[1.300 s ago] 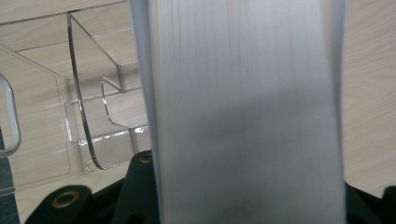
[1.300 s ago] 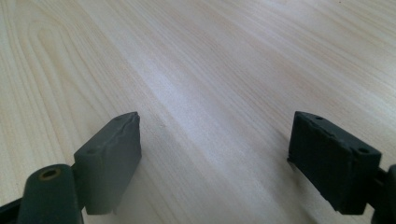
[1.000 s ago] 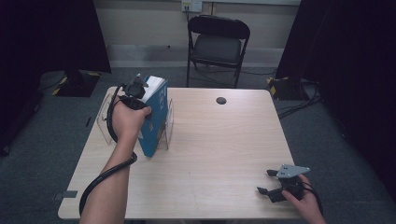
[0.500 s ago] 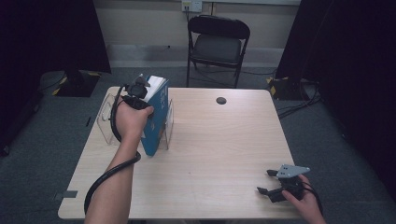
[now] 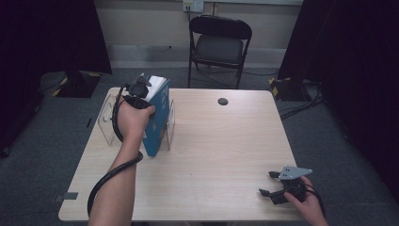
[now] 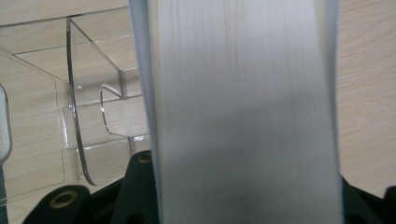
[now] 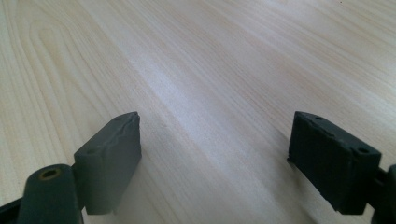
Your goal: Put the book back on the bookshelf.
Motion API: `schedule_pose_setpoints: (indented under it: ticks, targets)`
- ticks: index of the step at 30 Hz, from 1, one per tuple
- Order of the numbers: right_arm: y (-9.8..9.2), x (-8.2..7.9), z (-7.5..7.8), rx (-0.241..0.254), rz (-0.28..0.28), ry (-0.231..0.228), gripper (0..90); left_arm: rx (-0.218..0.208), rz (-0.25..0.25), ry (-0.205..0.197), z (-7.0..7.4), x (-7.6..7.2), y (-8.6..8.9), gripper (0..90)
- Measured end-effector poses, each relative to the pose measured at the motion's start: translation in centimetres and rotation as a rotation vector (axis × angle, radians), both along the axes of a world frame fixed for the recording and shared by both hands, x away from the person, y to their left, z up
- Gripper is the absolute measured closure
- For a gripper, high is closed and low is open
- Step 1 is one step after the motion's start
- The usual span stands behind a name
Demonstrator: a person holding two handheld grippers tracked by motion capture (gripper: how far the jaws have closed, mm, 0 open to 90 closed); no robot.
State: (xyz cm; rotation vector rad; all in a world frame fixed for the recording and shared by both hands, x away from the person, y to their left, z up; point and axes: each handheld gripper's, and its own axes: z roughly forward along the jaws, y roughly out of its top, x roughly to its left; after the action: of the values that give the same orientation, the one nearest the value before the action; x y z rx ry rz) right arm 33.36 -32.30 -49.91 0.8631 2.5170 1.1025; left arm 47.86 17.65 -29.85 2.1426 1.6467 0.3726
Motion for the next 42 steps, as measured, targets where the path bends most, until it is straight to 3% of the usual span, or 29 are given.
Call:
schedule_pose_setpoints:
  ticks: [11,15,21,29,35,42]
  targets:
    - [0.0,0.0,0.0,0.002,0.004,-0.004,16.4,-0.033,0.007,-0.061,0.0,-0.4,0.2,59.2]
    - [0.0,-0.1,0.0,0.002,0.003,-0.002,16.4,-0.046,0.017,-0.096,0.4,-0.6,0.6,53.0]
    - [0.0,-0.1,0.0,0.001,0.007,-0.007,16.4,-0.096,0.015,-0.122,0.5,-1.1,1.2,49.2]
    - [0.0,-0.1,0.0,-0.002,0.004,-0.008,16.4,-0.141,0.013,-0.112,0.2,-1.9,1.7,46.2]
    - [0.0,-0.2,0.0,0.000,0.001,-0.002,16.4,-0.163,0.040,-0.110,0.4,-2.6,2.5,37.1]
    - [0.0,-0.2,0.0,0.001,-0.001,-0.003,16.4,-0.184,0.029,-0.111,0.5,-3.5,3.1,31.0]
